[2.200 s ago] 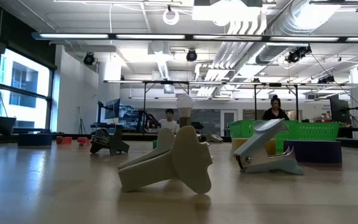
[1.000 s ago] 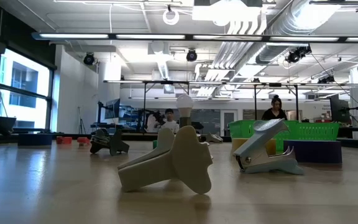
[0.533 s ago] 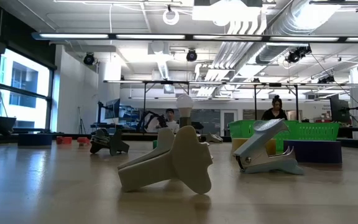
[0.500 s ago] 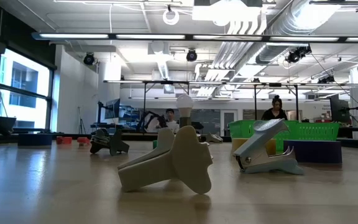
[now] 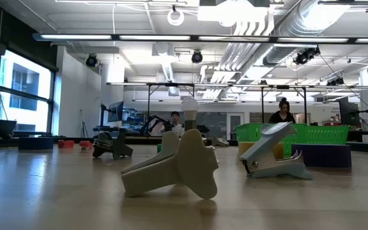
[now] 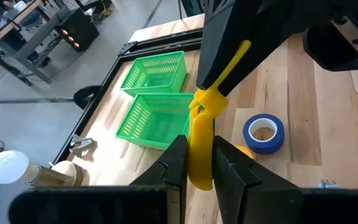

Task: Pick and place Stapler, Stapler remover, tape
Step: Put the yellow stapler into the right green basket, then put the black staple remover into the left green basket

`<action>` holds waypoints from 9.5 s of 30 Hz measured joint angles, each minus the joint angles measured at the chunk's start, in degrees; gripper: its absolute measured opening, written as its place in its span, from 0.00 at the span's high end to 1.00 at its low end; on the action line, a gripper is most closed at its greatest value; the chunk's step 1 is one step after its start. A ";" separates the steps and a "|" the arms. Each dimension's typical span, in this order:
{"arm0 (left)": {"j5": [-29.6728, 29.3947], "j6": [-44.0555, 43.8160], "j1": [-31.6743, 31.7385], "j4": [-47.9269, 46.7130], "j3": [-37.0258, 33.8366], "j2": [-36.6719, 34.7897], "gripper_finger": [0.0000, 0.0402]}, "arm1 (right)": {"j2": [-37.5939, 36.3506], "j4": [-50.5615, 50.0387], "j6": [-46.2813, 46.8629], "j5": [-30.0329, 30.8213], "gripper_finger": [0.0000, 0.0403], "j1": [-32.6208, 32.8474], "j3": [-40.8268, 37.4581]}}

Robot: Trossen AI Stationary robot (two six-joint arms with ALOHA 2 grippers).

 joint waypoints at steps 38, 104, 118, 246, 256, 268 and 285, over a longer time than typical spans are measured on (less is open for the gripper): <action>0.60 -11.99 -4.13 -14.29 0.07 -0.50 0.41 | -22.75 -73.31 66.69 -15.62 1.00 -37.57 -0.02; 16.80 -17.67 3.02 -49.48 -0.02 7.10 0.41 | -22.05 -30.95 29.24 -68.18 0.62 -30.25 -10.29; 40.53 -34.43 14.66 -45.08 -0.02 8.37 0.41 | -22.05 -31.34 30.51 -68.32 0.63 -30.27 -10.29; -12.72 -38.89 1.07 -66.86 33.75 15.76 1.00 | -22.03 -9.42 26.68 -73.97 0.65 -28.99 -10.32; -12.73 -38.91 1.09 -66.84 33.75 15.76 1.00 | -19.02 -8.75 19.96 -60.38 0.50 -22.37 -10.32; -12.85 -38.83 1.09 -65.09 33.75 15.98 1.00 | -12.12 -0.42 11.32 -52.42 0.43 -19.06 -10.32; -15.16 -37.23 1.09 -60.28 29.62 16.13 1.00 | -11.47 5.23 12.79 -33.34 0.43 -19.17 -10.32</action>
